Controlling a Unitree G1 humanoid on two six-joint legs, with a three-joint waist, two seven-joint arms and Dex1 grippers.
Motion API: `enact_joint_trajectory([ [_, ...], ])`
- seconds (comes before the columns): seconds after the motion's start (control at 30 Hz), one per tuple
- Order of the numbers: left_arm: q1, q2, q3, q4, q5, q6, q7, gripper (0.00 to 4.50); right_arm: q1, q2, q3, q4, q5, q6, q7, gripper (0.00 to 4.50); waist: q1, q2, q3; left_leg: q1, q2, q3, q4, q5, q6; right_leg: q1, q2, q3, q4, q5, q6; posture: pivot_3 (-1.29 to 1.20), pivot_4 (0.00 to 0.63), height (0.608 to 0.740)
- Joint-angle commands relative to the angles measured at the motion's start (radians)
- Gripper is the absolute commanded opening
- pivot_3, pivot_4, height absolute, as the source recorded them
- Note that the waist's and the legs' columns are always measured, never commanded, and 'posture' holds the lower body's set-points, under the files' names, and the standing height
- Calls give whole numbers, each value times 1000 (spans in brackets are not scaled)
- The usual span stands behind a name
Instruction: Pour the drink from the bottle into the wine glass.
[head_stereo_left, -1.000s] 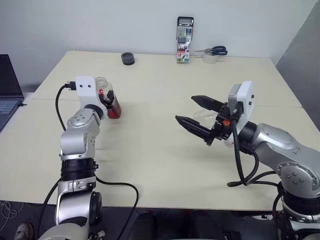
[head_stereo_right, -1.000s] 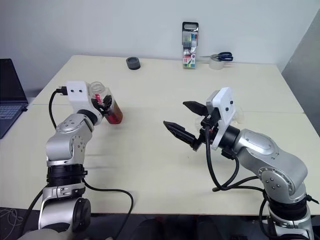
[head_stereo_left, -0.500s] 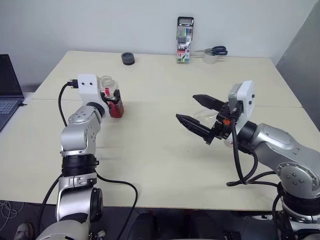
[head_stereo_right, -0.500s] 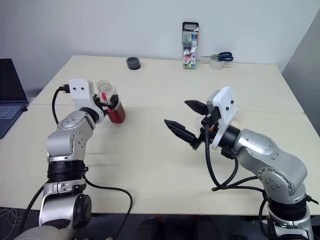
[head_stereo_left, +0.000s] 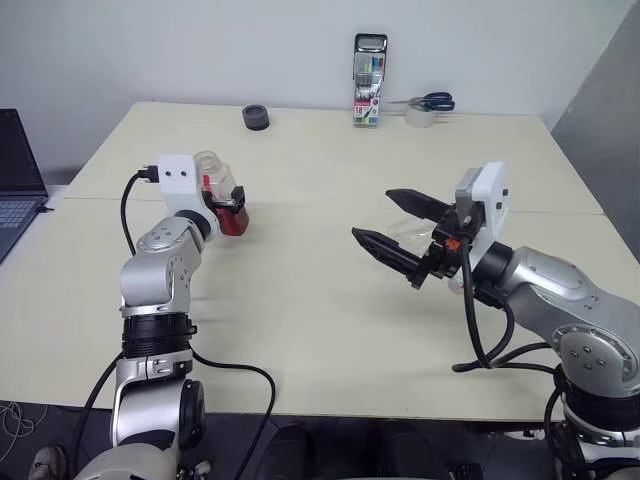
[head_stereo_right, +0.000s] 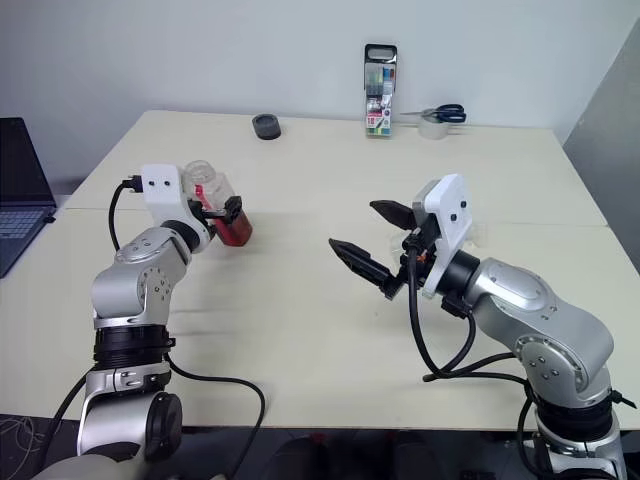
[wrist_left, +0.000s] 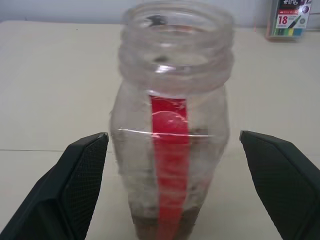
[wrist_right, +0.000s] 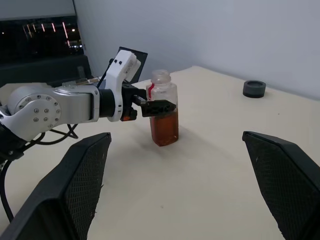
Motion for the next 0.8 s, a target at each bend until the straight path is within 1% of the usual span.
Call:
enact_joint_trajectory([
  [0.03, -11, 20, 18, -41, -7, -9, -3, 4480, -16, -1, -15, -27, -7, -21, -2, 4500, 0, 0, 0, 0, 0, 0, 0, 0, 0, 0, 0, 0, 0, 0, 0, 0, 150, 740],
  [0.23, 94, 33, 18, -173, -40, 95, -28, 4480, 11, -11, -31, -45, -6, -12, -7, 4500, -2, 0, 0, 0, 0, 0, 0, 0, 0, 0, 0, 0, 0, 0, 0, 0, 150, 740],
  [0.37, 266, 57, 18, -371, -111, 255, -80, 4480, 100, -38, -55, -91, -8, -9, -16, 4500, -2, 0, 0, 0, 0, 0, 0, 0, 0, 0, 0, 0, 0, 0, 0, 0, 150, 740],
  [0.47, 370, 80, -9, -500, -158, 341, -124, 4480, 180, -89, -61, -127, -57, -27, -3, 4500, -1, 0, 0, 0, 0, 0, -1, 0, 0, 0, 0, 0, -1, 0, 0, 0, 150, 740],
  [0.5, 394, 119, -59, -534, -157, 333, -175, 4480, 209, -133, -47, -127, -124, -49, 7, 4500, 0, 0, 0, 0, 0, 0, 0, 0, 0, 0, 0, 0, -1, 0, 0, 0, 150, 740],
  [0.57, 421, 206, -171, -596, -152, 262, -311, 4480, 268, -216, -12, -102, -278, -130, 34, 4500, 3, 0, 0, 1, 0, -1, 0, 0, 0, 1, 0, 0, 0, 0, 0, 0, 150, 740],
  [0.67, 365, 252, -196, -640, -280, 234, -503, 4480, 338, -378, 88, 28, -631, -366, 33, 4500, 8, 0, 0, 3, -1, 0, 0, 0, 0, 3, -1, 1, 0, 0, 0, 0, 150, 740],
  [0.7, 342, 270, -204, -639, -299, 220, -554, 4480, 347, -408, 102, 78, -713, -433, 25, 4500, 7, 0, 0, 3, -1, 1, 0, 0, 0, 3, -1, 1, 0, 0, 0, 0, 150, 740],
  [0.8, 294, 324, -226, -601, -318, 167, -676, 4480, 330, -442, 109, 238, -860, -582, 16, 4500, -3, 1, 0, 4, -1, 2, -1, 0, 0, 3, 0, 2, 0, 0, 0, 0, 150, 740],
])
